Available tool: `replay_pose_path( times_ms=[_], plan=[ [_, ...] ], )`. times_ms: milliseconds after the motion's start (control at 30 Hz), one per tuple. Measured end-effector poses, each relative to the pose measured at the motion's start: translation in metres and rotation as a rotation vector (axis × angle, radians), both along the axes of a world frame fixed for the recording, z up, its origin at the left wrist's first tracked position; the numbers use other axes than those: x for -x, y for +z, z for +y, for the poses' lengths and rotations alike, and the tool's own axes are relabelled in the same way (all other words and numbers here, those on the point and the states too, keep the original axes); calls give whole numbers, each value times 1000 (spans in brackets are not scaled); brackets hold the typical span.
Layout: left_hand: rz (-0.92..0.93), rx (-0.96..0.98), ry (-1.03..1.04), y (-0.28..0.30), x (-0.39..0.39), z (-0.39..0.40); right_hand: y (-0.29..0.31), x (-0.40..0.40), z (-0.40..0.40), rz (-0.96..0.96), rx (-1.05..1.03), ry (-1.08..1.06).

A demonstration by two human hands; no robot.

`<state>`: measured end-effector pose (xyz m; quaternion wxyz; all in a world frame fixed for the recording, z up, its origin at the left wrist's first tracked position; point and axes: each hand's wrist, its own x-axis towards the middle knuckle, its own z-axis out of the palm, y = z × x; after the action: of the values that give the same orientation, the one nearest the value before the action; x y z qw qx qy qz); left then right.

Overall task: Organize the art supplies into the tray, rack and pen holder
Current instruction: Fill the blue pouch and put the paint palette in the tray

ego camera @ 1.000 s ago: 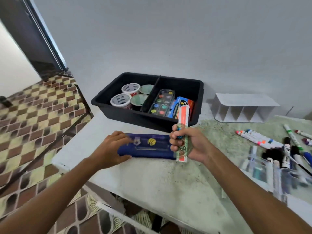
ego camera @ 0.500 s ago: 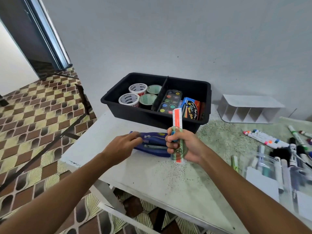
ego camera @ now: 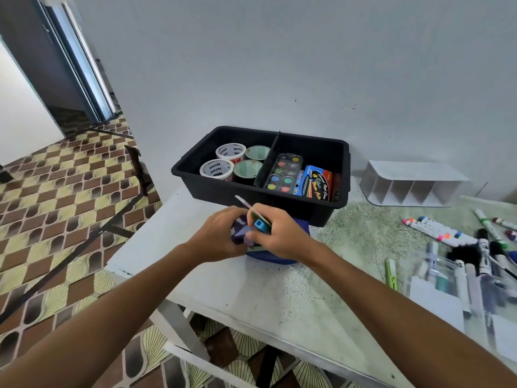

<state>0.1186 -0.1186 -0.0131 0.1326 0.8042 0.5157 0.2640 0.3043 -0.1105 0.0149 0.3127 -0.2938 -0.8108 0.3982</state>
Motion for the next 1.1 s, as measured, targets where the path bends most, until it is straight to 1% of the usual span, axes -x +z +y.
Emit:
replay_pose_path(
  times_ms=[67, 200, 267, 367, 433, 500, 567, 667, 700, 767, 800, 833, 867, 933, 1000, 1100],
  plan=[
    [-42, 67, -30, 4, 0, 0, -9, -1, 8, -156, -62, 8],
    [-54, 255, -6, 11, 7, 6, -19, -12, 21, -639, -191, -43],
    [-65, 329, -19, 16, 6, 7, -17, -14, 23, -771, -219, -82],
    [-83, 367, -44, 23, 4, 8, -14, -9, 29, -882, -258, -127],
    [-86, 372, -43, 26, 4, 10, -14, -6, 32, -903, -247, -164],
    [-63, 376, -36, 28, 6, 12, -13, -5, 33, -872, -278, -195],
    [-32, 382, -45, 28, 10, 15, -13, -7, 31, -866, -393, -219],
    [-13, 372, -54, 24, 12, 17, -21, -10, 27, -864, -674, -253],
    [3, 355, -46, 22, 12, 17, -24, -11, 25, -833, -753, -262],
    [45, 296, -25, 18, 12, 18, -32, -17, 25, -687, -876, -278],
    [61, 256, -18, 16, 13, 18, -34, -21, 23, -607, -903, -283],
    [70, 217, -18, 13, 13, 18, -36, -27, 23, -563, -905, -286],
    [63, 190, -23, 11, 14, 17, -37, -33, 21, -572, -862, -291],
    [12, 172, -29, 6, 13, 15, -42, -47, 18, -689, -763, -308],
    [-21, 155, -6, 0, 13, 12, -44, -57, 16, -799, -722, -284],
    [7, 88, 15, -11, 14, 6, -49, -63, 14, -773, -747, -327]
  ],
)
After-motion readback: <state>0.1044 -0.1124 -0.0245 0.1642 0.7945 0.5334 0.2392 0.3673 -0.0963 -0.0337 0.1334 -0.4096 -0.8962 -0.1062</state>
